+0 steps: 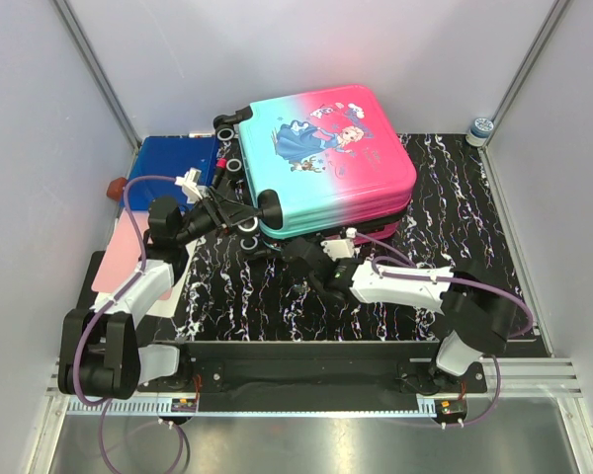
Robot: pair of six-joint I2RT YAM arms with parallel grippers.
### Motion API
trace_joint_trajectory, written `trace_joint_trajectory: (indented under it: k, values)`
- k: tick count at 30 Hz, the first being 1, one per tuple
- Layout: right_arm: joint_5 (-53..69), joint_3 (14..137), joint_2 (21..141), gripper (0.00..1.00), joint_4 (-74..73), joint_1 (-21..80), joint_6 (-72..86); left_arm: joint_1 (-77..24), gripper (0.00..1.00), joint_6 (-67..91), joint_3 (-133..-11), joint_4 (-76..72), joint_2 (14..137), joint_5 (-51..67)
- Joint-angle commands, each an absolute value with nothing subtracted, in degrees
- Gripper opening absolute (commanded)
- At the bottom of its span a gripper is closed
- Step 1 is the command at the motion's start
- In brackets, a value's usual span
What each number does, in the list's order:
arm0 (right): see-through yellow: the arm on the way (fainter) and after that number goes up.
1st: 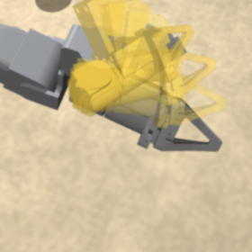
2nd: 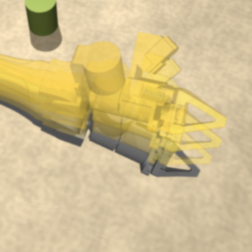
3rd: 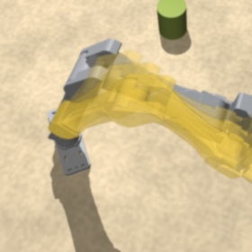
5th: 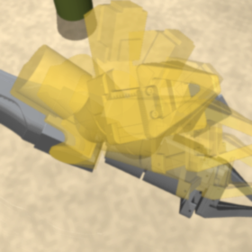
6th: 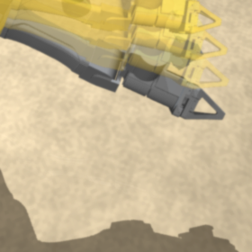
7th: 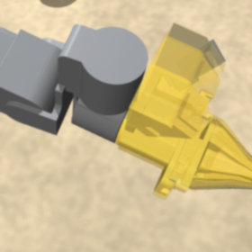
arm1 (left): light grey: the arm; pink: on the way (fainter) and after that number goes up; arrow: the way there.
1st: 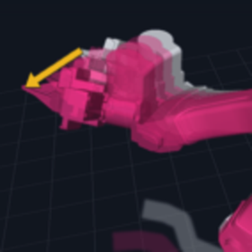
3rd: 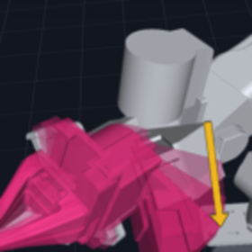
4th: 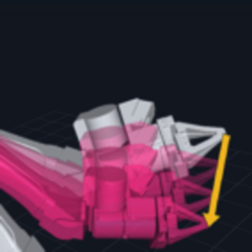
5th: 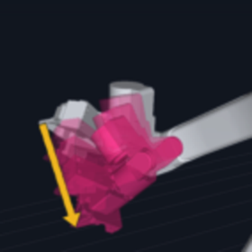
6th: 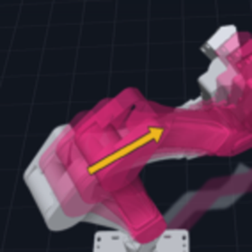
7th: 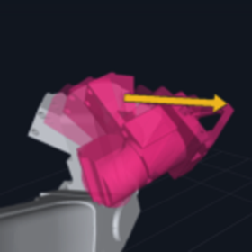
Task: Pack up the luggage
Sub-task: Zip the luggage at the corner of the board.
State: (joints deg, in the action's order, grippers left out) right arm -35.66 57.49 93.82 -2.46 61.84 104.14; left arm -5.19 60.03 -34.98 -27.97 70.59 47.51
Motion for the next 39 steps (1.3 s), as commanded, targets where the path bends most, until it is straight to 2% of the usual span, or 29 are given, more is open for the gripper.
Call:
trace_joint_trajectory:
  k: [1,3,4,5,6,8,10,13,20,23,27,28,32,35,39]
  values:
    - [-26.81,61.61,93.69,0.00,7.82,67.06,101.52,-8.44,0.00,60.38,-36.47,-34.80,67.15,50.80]
    - [-26.28,60.74,93.17,0.01,8.17,67.06,101.60,-8.52,0.00,60.38,-36.47,-34.72,67.15,50.71]
    - [-26.28,59.34,92.82,0.05,8.43,67.06,101.78,-8.61,0.00,60.29,-36.56,-34.72,67.15,50.80]
    - [-26.28,58.54,92.46,0.12,9.05,67.15,101.95,-8.61,0.00,60.21,-36.56,-34.28,67.06,50.89]
    - [-26.37,57.67,91.50,0.29,9.14,67.06,102.30,-8.70,0.00,59.94,-36.65,-33.93,67.06,50.80]
    - [-26.54,55.64,90.36,0.44,7.40,67.06,102.48,-8.88,0.00,58.98,-37.09,-32.09,67.06,50.54]
    - [-27.16,53.89,87.64,0.56,4.76,67.06,102.13,-9.14,0.00,58.10,-37.44,-31.03,66.97,50.27]
    - [-28.65,49.68,83.24,0.63,1.42,67.06,101.69,-10.10,0.00,57.31,-37.70,-30.24,67.15,50.01]
    - [-31.20,39.83,71.21,0.66,-3.78,67.15,99.76,-13.70,0.00,51.60,-39.99,-23.21,66.45,47.12]
    - [-35.39,36.48,62.61,0.66,-4.22,67.24,92.33,-16.87,0.00,50.36,-40.52,-21.36,65.57,43.96]
    - [-42.09,41.46,55.21,0.66,-14.65,67.24,80.97,-22.92,0.00,48.87,-41.57,-19.86,63.11,38.16]
    - [-43.49,42.96,54.50,0.67,-21.29,67.24,79.56,-23.90,0.00,48.69,-41.66,-19.78,62.24,36.75]
    - [-48.77,49.64,53.78,0.70,-32.06,67.24,69.73,-30.04,0.00,49.48,-42.10,-21.26,62.92,31.56]
    - [-50.88,53.96,56.68,0.74,-36.38,67.24,64.17,-33.91,0.00,50.27,-41.92,-23.46,65.12,28.48]
    - [-52.12,55.37,57.57,0.85,-36.91,67.15,61.18,-38.40,0.00,51.41,-42.62,-27.32,68.72,25.41]
